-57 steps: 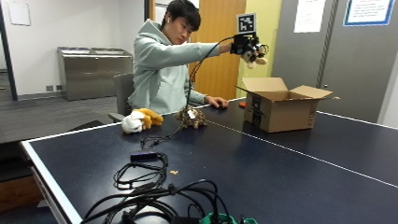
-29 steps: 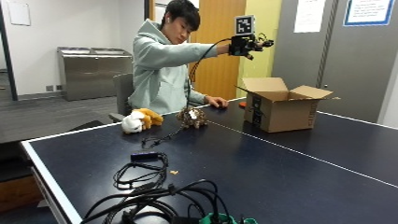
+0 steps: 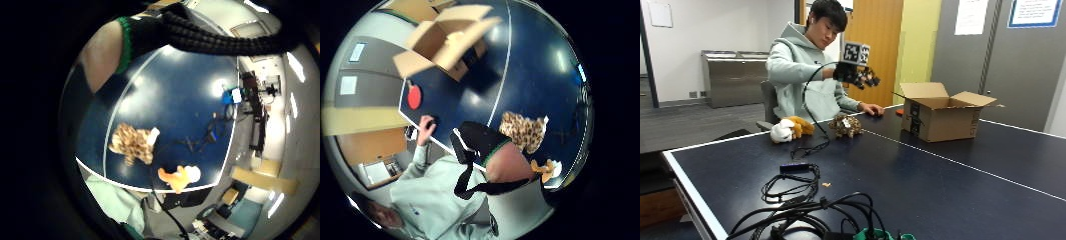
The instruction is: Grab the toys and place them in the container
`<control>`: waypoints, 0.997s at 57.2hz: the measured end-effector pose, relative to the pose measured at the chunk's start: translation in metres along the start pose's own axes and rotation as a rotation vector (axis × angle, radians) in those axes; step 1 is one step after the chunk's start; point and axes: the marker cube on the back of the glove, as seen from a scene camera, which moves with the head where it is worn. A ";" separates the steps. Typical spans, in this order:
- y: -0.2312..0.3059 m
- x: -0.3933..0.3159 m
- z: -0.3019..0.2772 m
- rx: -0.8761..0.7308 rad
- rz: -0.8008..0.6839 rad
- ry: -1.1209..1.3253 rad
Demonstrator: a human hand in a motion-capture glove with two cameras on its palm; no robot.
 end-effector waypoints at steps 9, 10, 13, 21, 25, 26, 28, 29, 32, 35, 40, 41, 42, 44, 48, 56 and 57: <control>0.039 -0.004 0.114 -0.217 -0.038 -0.110; 0.042 -0.005 0.124 -0.233 -0.040 -0.119; 0.044 -0.001 0.149 -0.255 -0.022 -0.127; 0.049 -0.008 0.174 -0.102 -0.012 -0.097; 0.044 -0.010 0.181 -0.079 -0.027 -0.131; 0.044 -0.011 0.182 -0.076 -0.033 -0.139; 0.043 -0.013 0.183 -0.072 -0.045 -0.149; 0.042 -0.014 0.183 -0.072 -0.053 -0.151; 0.040 -0.016 0.180 -0.080 -0.081 -0.139; 0.040 -0.021 0.176 -0.107 -0.108 -0.113; 0.048 -0.046 0.172 -0.228 -0.181 -0.067; 0.049 -0.046 0.170 -0.261 -0.227 -0.036; 0.050 -0.044 0.167 -0.297 -0.283 0.000; 0.052 -0.043 0.160 -0.365 -0.368 0.053; 0.044 -0.033 0.139 -0.427 -0.425 0.136; 0.000 -0.013 0.056 -0.439 -0.192 -0.079; -0.002 -0.021 0.043 -0.428 -0.148 -0.107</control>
